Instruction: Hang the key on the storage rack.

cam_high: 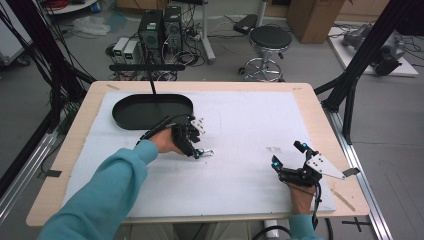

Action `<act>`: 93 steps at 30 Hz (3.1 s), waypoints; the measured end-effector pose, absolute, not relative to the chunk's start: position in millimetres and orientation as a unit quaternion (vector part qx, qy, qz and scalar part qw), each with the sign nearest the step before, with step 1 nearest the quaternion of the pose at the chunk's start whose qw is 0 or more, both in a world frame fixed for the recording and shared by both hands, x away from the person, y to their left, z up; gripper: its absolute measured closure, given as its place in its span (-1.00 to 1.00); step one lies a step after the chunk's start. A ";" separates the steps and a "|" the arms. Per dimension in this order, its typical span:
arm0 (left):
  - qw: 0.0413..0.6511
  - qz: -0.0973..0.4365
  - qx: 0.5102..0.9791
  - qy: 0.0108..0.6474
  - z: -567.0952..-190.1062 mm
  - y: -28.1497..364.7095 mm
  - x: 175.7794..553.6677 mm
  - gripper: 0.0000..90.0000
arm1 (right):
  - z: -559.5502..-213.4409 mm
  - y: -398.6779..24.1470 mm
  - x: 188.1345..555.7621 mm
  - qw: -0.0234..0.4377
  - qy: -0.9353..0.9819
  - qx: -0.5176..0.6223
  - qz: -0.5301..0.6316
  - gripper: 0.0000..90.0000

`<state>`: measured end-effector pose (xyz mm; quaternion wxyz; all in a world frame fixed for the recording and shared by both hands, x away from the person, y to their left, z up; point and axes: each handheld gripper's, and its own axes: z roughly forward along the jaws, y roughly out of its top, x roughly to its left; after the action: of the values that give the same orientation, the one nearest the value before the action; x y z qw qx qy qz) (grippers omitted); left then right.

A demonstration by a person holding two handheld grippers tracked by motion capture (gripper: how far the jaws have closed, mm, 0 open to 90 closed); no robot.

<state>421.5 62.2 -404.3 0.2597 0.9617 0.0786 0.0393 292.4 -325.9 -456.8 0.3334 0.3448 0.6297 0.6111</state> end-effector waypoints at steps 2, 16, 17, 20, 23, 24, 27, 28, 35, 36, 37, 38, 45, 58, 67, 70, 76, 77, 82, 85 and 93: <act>0.261 0.034 0.962 0.079 -404.4 62.5 422.3 0.05 | -456.7 -325.9 292.3 0.333 0.630 0.345 0.611 -0.98; 0.245 0.025 0.967 0.071 -407.4 59.7 421.7 0.58 | -456.7 -326.0 292.1 0.331 0.630 0.347 0.611 -0.98; 0.242 0.026 0.967 0.070 -407.4 60.0 422.1 0.61 | -456.7 -326.0 292.3 0.332 0.630 0.346 0.611 -0.98; 0.244 0.025 0.966 0.075 -407.2 60.5 421.8 0.70 | -456.7 -326.0 292.1 0.331 0.630 0.347 0.610 -0.98; 0.244 0.026 0.967 0.072 -406.6 60.3 421.5 0.77 | -456.7 -326.0 292.1 0.331 0.630 0.347 0.610 -0.98; 0.242 0.027 0.967 0.069 -406.2 60.4 421.7 0.81 | -456.8 -326.0 292.1 0.331 0.630 0.347 0.610 -0.98; 0.242 0.026 0.968 0.069 -406.3 60.0 421.5 0.84 | -456.8 -326.0 292.1 0.331 0.630 0.347 0.610 -0.98; 0.241 0.026 0.968 0.068 -406.2 60.0 421.5 0.85 | -456.8 -326.0 292.1 0.332 0.630 0.347 0.610 -0.98; 0.246 0.019 0.967 0.068 -406.8 59.0 420.0 0.93 | -456.7 -326.0 292.1 0.331 0.630 0.347 0.610 -0.98; 0.246 0.018 0.967 0.068 -406.8 59.0 419.9 0.94 | -456.7 -326.0 292.1 0.331 0.630 0.347 0.611 -0.98; 0.246 0.018 0.967 0.068 -406.6 58.8 419.6 0.95 | -456.8 -326.0 292.1 0.331 0.630 0.347 0.610 -0.98; 0.241 0.018 0.968 0.065 -405.8 58.9 419.7 0.95 | -456.7 -326.0 292.1 0.331 0.630 0.347 0.610 -0.98; 0.247 0.029 0.966 0.069 -401.0 60.6 417.7 0.96 | -456.7 -326.0 292.1 0.332 0.630 0.347 0.610 -0.98; 0.303 0.047 0.947 0.098 -375.5 81.4 418.3 0.96 | -456.8 -325.9 292.2 0.333 0.630 0.347 0.611 -0.98; 0.346 0.080 0.926 0.125 -355.8 100.0 418.3 0.96 | -456.7 -325.8 292.5 0.334 0.630 0.345 0.611 -0.98; 0.361 0.085 0.919 0.135 -351.0 106.7 418.9 0.97 | -456.8 -325.8 292.2 0.334 0.630 0.345 0.610 -0.98; 0.377 0.097 0.910 0.144 -340.7 121.5 418.2 0.96 | -456.8 -325.9 292.3 0.335 0.631 0.343 0.609 -0.98; 0.379 0.099 0.908 0.147 -338.5 125.0 418.5 0.96 | -456.8 -325.8 292.3 0.336 0.631 0.344 0.609 -0.98; 0.395 0.110 0.897 0.166 -329.2 144.7 419.5 0.97 | -456.8 -325.7 292.2 0.334 0.630 0.345 0.610 -0.98; 0.398 0.120 0.892 0.179 -322.9 158.1 420.0 0.96 | -456.7 -325.8 292.4 0.334 0.630 0.346 0.611 -0.98; 0.420 0.142 0.871 0.213 -311.4 190.4 421.2 0.96 | -456.7 -325.7 292.3 0.335 0.630 0.345 0.610 -0.98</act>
<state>421.2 190.4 -311.4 0.4201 0.8706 0.2132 0.1418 292.3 -325.7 -456.7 0.3346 0.3447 0.6304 0.6097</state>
